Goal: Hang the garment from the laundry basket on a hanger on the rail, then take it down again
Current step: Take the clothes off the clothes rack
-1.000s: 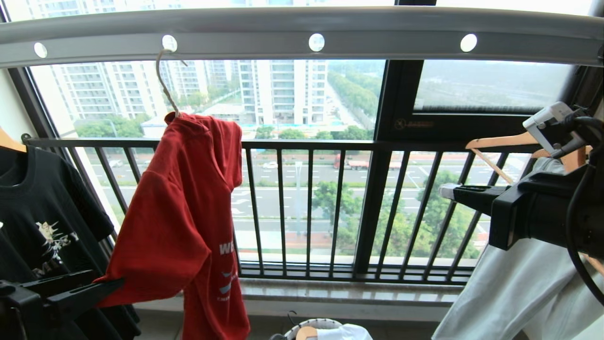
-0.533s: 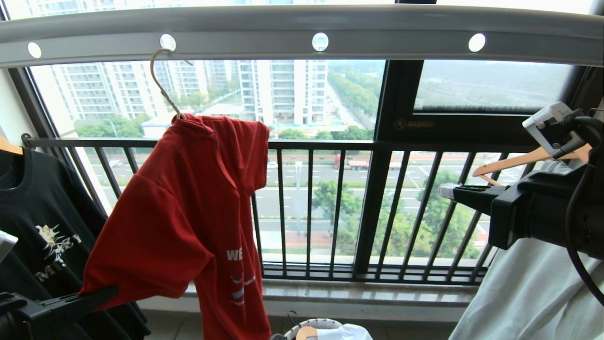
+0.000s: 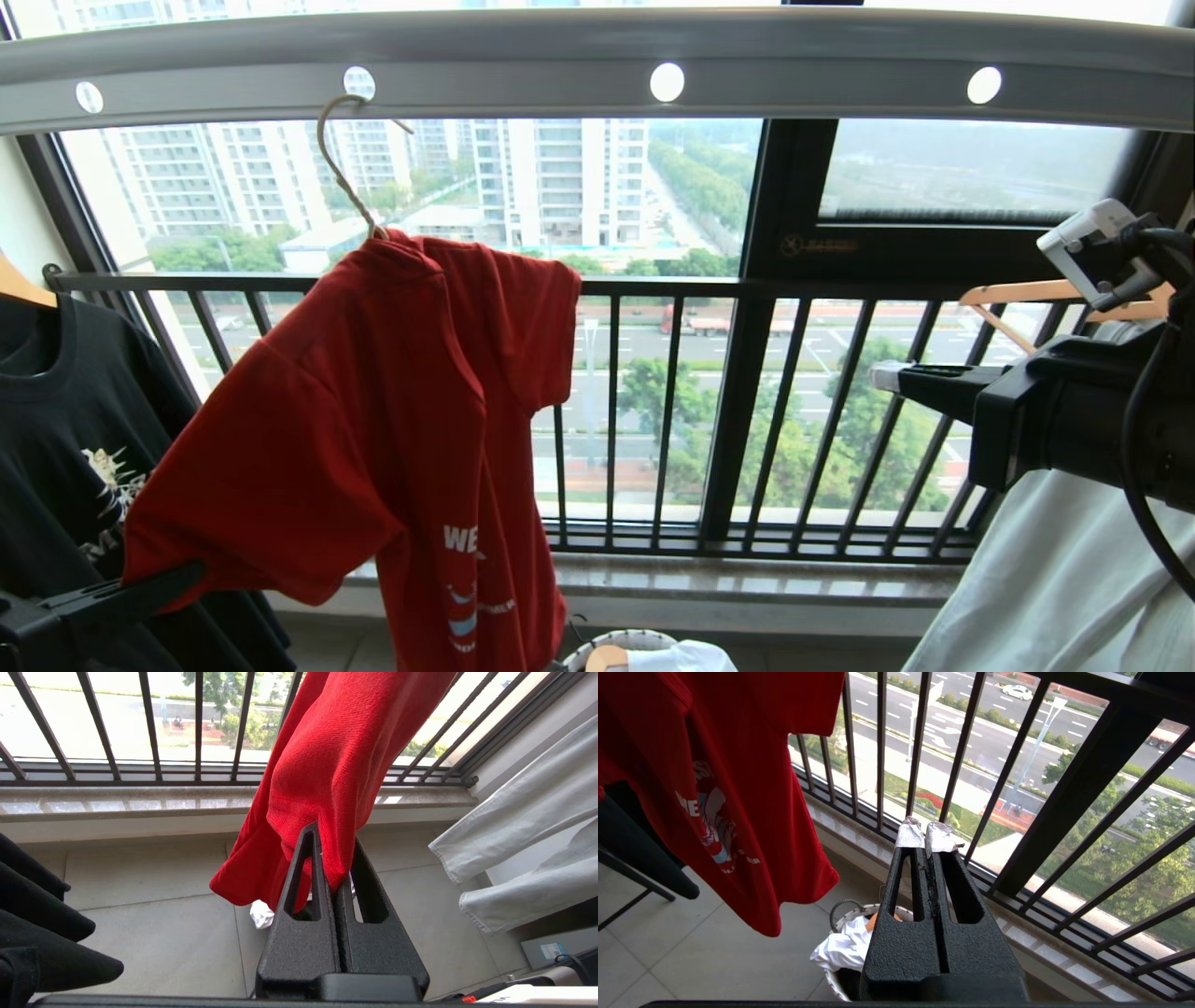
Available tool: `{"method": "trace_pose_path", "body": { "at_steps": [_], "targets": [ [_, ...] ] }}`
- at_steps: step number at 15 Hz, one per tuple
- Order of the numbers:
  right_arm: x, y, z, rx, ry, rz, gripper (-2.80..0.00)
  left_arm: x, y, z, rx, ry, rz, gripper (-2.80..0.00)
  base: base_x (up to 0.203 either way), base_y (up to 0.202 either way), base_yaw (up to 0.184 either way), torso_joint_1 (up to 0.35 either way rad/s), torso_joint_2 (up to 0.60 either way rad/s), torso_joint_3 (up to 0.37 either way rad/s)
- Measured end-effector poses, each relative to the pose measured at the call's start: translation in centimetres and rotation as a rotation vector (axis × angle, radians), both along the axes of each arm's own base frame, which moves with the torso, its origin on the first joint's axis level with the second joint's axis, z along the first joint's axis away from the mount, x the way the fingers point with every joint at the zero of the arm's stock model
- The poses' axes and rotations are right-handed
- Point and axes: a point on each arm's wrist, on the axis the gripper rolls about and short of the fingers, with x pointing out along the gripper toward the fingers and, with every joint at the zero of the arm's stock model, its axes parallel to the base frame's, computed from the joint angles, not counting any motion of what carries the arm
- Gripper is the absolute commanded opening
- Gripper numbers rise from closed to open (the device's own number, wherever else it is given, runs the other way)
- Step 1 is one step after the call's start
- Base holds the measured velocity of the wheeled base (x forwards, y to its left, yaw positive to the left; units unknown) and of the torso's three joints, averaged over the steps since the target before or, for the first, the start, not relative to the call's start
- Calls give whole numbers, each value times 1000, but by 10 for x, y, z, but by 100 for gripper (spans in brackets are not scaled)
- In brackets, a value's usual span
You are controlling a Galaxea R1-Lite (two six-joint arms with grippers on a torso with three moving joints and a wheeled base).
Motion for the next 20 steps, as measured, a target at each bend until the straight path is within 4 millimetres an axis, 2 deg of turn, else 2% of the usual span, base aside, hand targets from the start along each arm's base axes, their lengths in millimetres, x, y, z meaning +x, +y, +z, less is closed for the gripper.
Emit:
{"method": "trace_pose_path", "body": {
  "at_steps": [4,7,13,20],
  "targets": [
    [-1,0,2,3,-6,0,-280,-8,-1,-8,-5,85,42,-280,0,0,0,0,0,0],
    [-3,-1,4,7,-17,1,-280,-22,-5,-18,-16,169,62,-280,0,0,0,0,0,0],
    [-8,-4,8,16,-36,1,-280,-30,-7,-17,-2,137,66,-280,0,0,0,0,0,0],
    [-9,-4,9,18,-39,2,-280,-35,-6,-47,78,243,136,-280,0,0,0,0,0,0]
  ]
}}
